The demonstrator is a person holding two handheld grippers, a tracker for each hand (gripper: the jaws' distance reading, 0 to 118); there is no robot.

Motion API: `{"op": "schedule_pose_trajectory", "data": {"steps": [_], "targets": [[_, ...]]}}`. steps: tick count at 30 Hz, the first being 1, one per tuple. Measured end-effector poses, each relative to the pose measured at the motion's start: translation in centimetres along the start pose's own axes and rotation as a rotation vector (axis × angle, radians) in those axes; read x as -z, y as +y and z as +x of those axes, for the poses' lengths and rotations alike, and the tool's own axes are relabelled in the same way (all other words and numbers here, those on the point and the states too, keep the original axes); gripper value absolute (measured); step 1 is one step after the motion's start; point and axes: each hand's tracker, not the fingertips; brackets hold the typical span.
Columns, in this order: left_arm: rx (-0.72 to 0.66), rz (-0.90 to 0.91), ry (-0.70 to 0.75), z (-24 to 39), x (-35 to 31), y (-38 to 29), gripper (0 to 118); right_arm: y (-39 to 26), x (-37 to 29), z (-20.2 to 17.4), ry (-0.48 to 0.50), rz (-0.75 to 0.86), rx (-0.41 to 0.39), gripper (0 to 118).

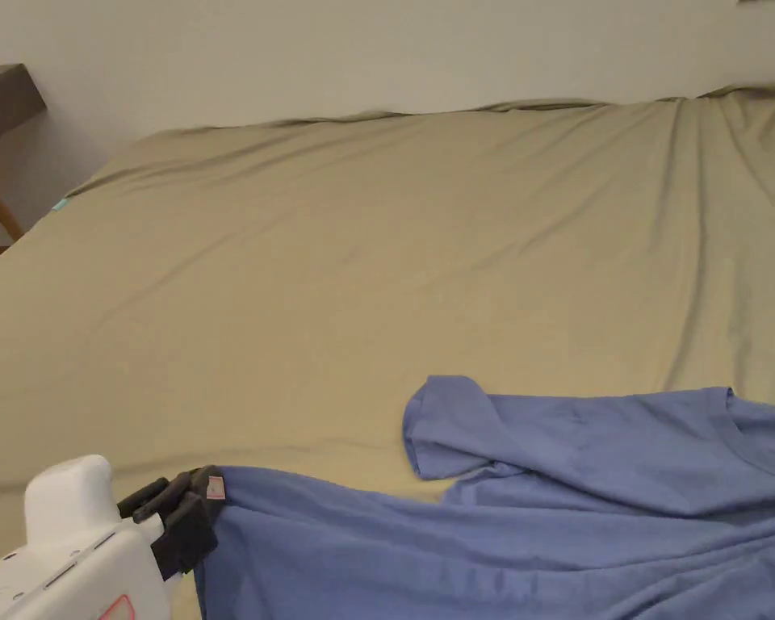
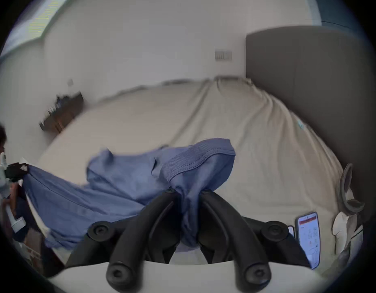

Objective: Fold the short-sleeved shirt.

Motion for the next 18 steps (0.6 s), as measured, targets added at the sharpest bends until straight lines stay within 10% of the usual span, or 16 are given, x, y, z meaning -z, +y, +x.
{"op": "schedule_pose_trajectory", "data": {"steps": [18], "targets": [[0.244,0.49,-0.176,10.7,-4.4,33.3,7,27.2,-12.8,-4.0,-0.008,0.5,-0.101,14]]}}
